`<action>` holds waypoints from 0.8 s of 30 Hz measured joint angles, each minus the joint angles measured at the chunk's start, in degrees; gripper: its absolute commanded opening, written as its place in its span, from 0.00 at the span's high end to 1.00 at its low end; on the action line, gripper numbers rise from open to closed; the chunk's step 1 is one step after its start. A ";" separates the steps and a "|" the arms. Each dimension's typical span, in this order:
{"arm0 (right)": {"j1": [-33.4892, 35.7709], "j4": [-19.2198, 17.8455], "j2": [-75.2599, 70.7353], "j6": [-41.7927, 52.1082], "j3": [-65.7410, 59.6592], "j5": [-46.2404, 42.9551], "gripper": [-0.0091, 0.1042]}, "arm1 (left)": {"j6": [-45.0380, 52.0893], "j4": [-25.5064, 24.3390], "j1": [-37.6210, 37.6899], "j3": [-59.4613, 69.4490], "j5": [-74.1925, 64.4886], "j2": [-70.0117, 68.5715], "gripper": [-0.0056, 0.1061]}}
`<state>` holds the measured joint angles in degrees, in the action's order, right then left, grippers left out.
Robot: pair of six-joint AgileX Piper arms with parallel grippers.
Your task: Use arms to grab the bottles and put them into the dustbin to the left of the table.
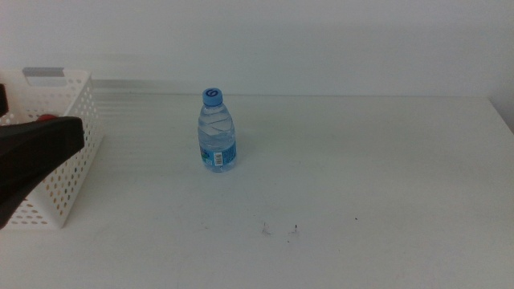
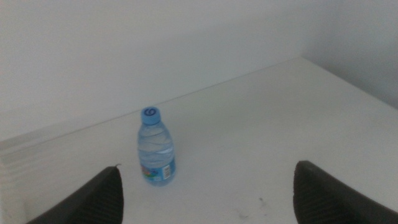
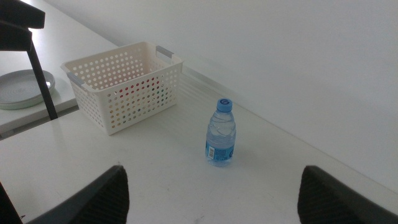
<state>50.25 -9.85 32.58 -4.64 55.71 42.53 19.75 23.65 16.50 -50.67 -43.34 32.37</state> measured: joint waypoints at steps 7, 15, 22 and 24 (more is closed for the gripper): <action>0.00 0.00 0.00 0.00 0.00 0.00 0.19 | 0.00 -2.57 0.00 0.00 0.00 0.00 0.11; 0.00 0.00 0.00 -0.34 0.00 0.00 0.19 | 0.00 -4.77 0.00 0.00 7.41 8.21 0.11; 0.00 0.00 0.00 -0.34 0.00 0.00 0.19 | 0.00 -4.89 0.00 0.00 16.12 15.70 0.11; 0.00 0.00 0.00 -0.34 0.00 0.00 0.19 | 0.16 -6.35 0.23 0.56 19.46 18.06 0.11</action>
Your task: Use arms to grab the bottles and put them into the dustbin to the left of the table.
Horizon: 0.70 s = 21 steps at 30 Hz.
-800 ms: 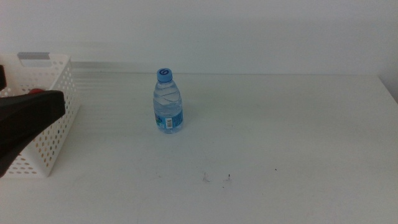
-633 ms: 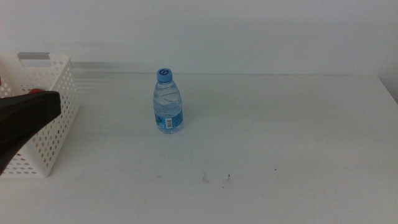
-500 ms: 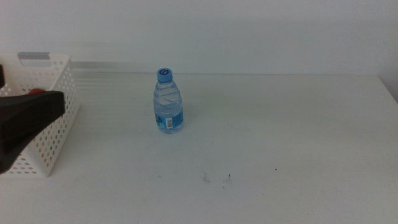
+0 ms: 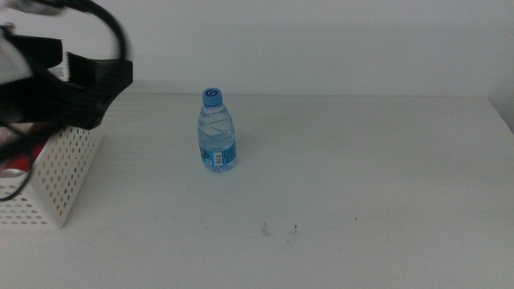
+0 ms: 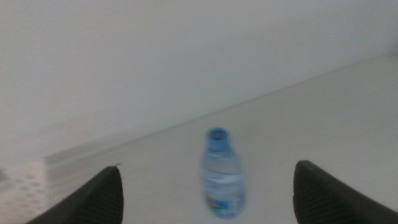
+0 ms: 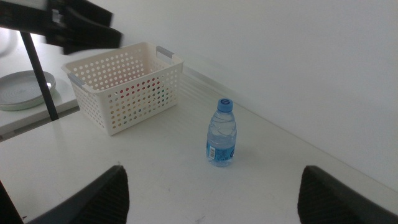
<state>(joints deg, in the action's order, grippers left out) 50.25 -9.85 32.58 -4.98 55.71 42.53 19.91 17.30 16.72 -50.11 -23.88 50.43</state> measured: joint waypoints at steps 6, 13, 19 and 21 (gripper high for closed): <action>0.00 0.00 0.00 0.00 0.09 0.00 0.19 | -18.88 -14.59 2.83 8.38 15.71 2.22 0.11; 0.00 0.00 0.00 -0.11 0.22 0.00 0.19 | -23.18 -16.93 2.95 22.50 32.04 2.46 0.11; 0.00 0.00 0.00 -0.11 0.22 0.00 0.19 | -24.34 -20.61 3.19 28.45 37.56 2.46 0.11; 0.00 0.00 0.00 -0.21 0.22 0.00 0.19 | -24.80 -21.64 3.19 29.34 38.59 2.46 0.11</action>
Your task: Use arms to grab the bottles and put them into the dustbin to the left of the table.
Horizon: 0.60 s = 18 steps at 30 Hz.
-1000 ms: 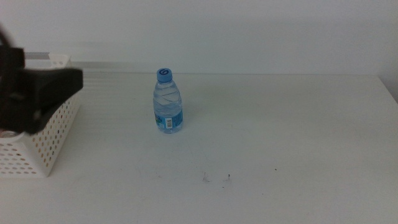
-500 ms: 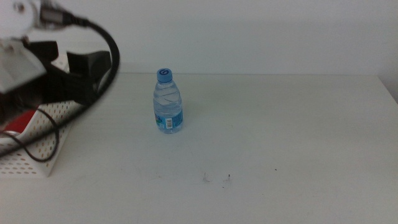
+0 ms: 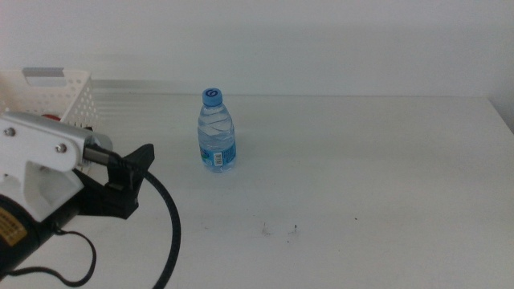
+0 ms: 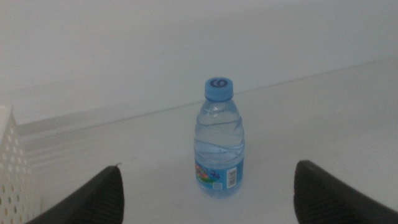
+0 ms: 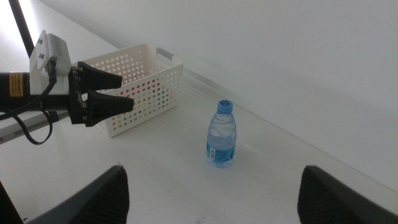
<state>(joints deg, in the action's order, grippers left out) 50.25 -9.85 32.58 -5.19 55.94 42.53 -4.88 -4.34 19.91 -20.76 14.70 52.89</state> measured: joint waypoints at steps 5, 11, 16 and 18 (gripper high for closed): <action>0.00 0.00 0.00 -0.11 0.00 0.00 0.19 | -0.74 -0.37 0.00 1.87 0.66 0.00 0.11; 0.00 0.00 0.00 -0.11 0.00 0.00 0.19 | -1.10 -0.52 0.00 2.73 1.96 0.00 0.11; 0.00 0.00 0.00 -0.11 0.00 0.00 0.19 | -2.45 -1.30 0.00 2.72 5.60 3.63 0.11; 0.00 0.00 0.00 -0.11 0.00 0.00 0.19 | -2.76 -1.32 0.00 2.76 7.68 5.80 0.11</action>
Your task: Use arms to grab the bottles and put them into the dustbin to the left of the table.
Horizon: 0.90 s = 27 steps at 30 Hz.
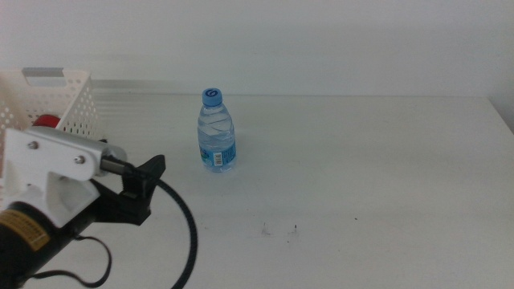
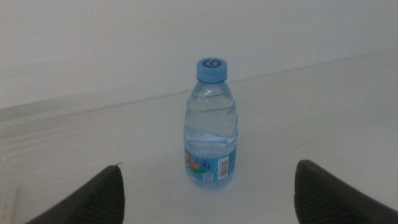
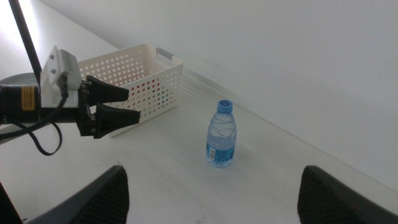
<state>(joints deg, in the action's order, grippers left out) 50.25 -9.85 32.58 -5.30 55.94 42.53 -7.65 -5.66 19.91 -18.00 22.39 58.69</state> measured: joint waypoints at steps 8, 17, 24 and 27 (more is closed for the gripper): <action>0.00 0.00 0.00 0.00 0.00 0.00 0.19 | -1.83 -1.45 0.00 0.00 14.89 11.83 0.11; 0.00 0.00 0.00 0.00 0.00 0.00 0.19 | -1.55 -2.96 0.00 -0.67 30.78 25.24 0.11; 0.00 0.00 0.00 0.00 0.00 0.00 0.19 | -1.32 -2.95 0.00 -5.61 31.93 33.38 0.11; 0.00 0.00 0.00 0.00 0.00 0.00 0.19 | -1.32 -2.95 -0.27 -7.94 32.65 36.68 0.11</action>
<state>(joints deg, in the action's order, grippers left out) 50.25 -9.85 32.58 -5.30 55.94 42.53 -8.97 -8.61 19.63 -25.94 55.03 95.37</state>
